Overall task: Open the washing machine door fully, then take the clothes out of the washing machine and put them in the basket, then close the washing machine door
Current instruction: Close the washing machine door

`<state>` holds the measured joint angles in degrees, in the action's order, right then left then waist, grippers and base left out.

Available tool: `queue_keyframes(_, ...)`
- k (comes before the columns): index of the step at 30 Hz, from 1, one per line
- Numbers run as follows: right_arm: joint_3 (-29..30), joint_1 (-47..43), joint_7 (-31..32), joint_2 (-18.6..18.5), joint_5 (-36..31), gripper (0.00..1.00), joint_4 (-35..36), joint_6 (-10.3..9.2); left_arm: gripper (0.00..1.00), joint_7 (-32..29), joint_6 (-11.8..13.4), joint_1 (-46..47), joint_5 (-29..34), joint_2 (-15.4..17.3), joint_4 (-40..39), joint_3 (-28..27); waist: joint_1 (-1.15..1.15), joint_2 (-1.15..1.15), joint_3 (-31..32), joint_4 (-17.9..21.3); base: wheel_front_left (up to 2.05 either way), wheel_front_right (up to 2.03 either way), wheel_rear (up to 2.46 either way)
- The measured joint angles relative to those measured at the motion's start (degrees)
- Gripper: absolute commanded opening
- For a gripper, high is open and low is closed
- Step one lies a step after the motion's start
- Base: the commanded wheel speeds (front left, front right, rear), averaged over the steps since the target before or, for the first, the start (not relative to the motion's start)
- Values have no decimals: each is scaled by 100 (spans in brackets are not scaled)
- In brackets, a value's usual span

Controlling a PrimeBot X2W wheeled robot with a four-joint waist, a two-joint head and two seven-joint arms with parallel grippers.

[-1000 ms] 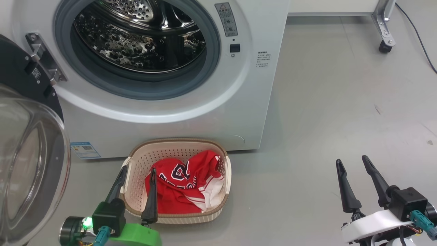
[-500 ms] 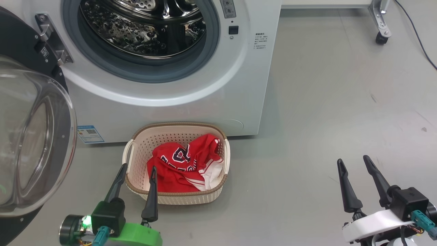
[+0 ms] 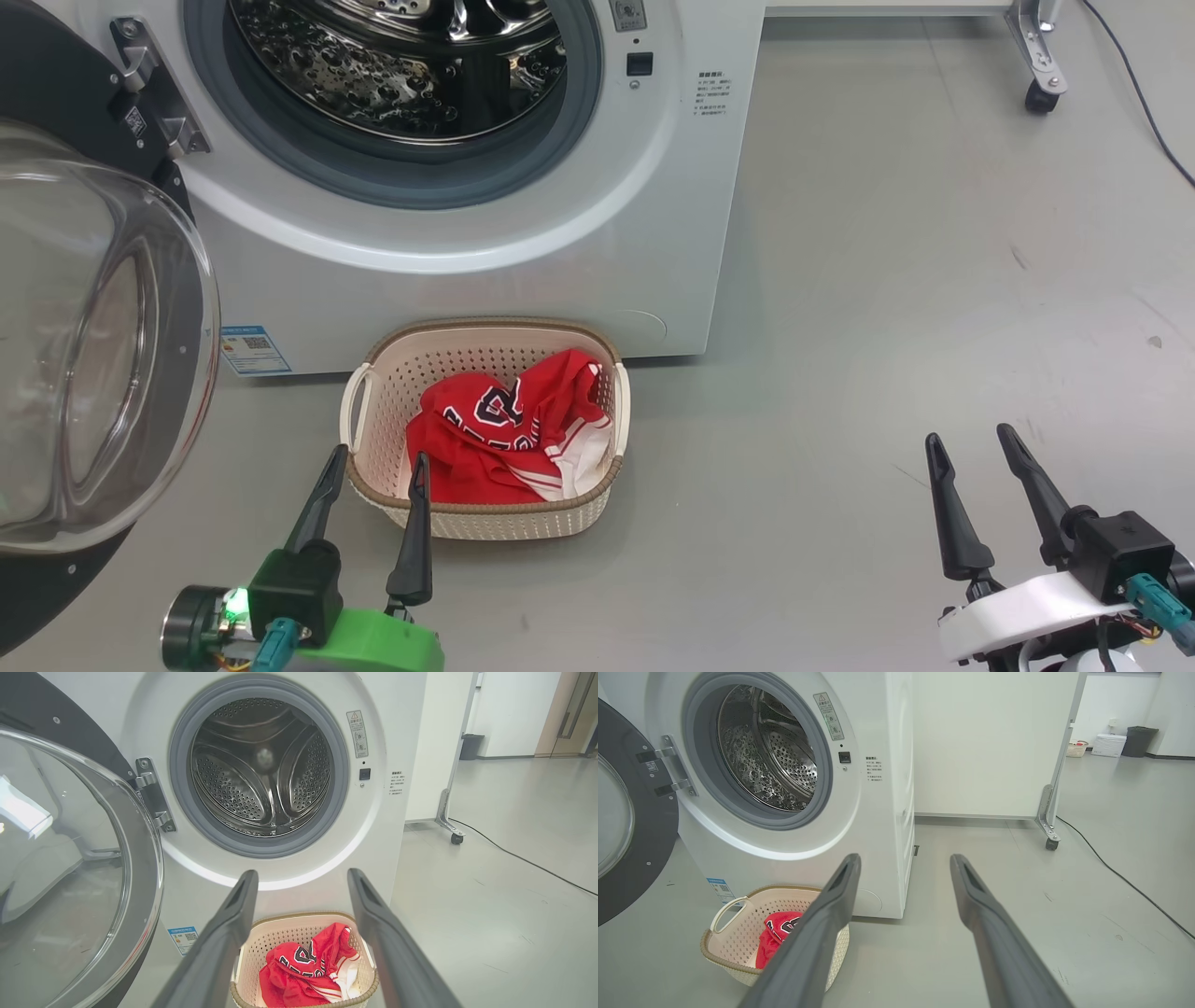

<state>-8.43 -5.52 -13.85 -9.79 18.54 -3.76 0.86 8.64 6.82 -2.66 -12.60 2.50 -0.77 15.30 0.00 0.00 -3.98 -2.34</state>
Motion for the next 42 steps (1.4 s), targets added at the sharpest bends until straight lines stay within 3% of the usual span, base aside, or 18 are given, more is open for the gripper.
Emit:
queue_keyframes(22, 116, -1, 0, -81, 7, 100, 49, -59, 100, -1, 0, -1, -1, 3, -62, 133, 0, 0, -34, -270, -1, 1, 0)
queue_keyframes(42, 181, -98, 0, -205, 7, 100, 213, -60, 100, 111, 0, -1, -143, 4, -66, 129, 0, 0, -71, -1379, 0, 0, 0)
